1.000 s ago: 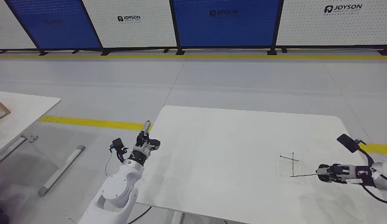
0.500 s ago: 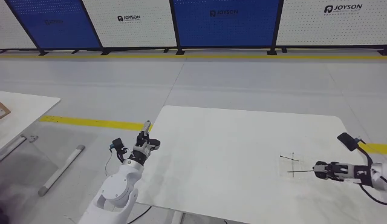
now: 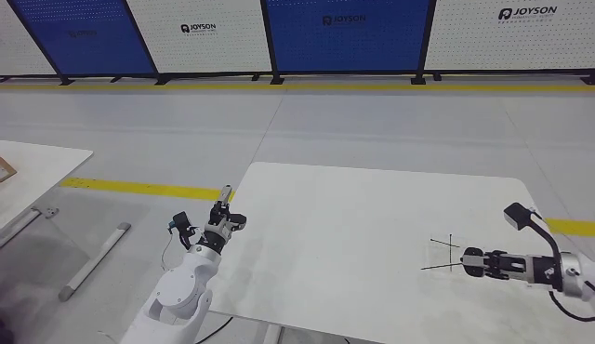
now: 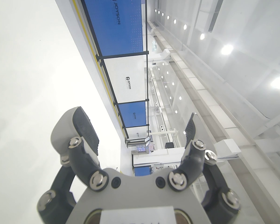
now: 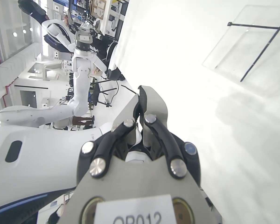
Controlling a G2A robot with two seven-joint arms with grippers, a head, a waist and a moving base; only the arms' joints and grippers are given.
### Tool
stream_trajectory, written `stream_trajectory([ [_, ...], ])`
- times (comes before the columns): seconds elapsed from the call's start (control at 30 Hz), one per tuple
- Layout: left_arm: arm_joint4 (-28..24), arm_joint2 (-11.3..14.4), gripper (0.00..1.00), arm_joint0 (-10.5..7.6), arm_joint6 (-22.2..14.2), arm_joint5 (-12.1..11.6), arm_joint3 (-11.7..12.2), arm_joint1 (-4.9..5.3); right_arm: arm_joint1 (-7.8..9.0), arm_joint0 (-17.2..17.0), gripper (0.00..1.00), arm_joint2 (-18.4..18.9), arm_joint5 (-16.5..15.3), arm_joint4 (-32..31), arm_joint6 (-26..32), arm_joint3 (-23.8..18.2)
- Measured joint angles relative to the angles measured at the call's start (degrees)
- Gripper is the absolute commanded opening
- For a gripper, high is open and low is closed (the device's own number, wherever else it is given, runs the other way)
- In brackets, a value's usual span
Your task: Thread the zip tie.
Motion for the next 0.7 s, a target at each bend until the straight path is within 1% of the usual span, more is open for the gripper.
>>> stream_trajectory([
  [0.3,0.0,0.0,1.00,0.00,0.0,0.0,0.0,0.00,-0.03,-0.2,0.00,-0.1,0.0,-0.1,-0.4,-0.2],
  [0.37,0.0,0.0,1.00,0.00,0.0,0.0,0.0,0.00,-0.16,-0.8,0.00,-0.3,-0.2,-0.3,-2.6,-1.0],
  [0.5,0.0,0.0,1.00,0.00,0.0,0.0,0.0,0.00,-0.70,-1.9,0.00,-0.2,-3.7,4.3,-8.2,-2.5],
  [0.57,0.0,0.0,1.00,0.00,0.0,0.0,0.0,0.00,-0.90,-2.4,0.00,-0.1,-5.1,5.4,-10.6,-3.6],
  [0.7,0.0,0.0,1.00,0.00,0.0,0.0,0.0,0.00,-1.44,-4.8,0.00,-1.8,-6.1,2.7,-18.1,-8.4],
])
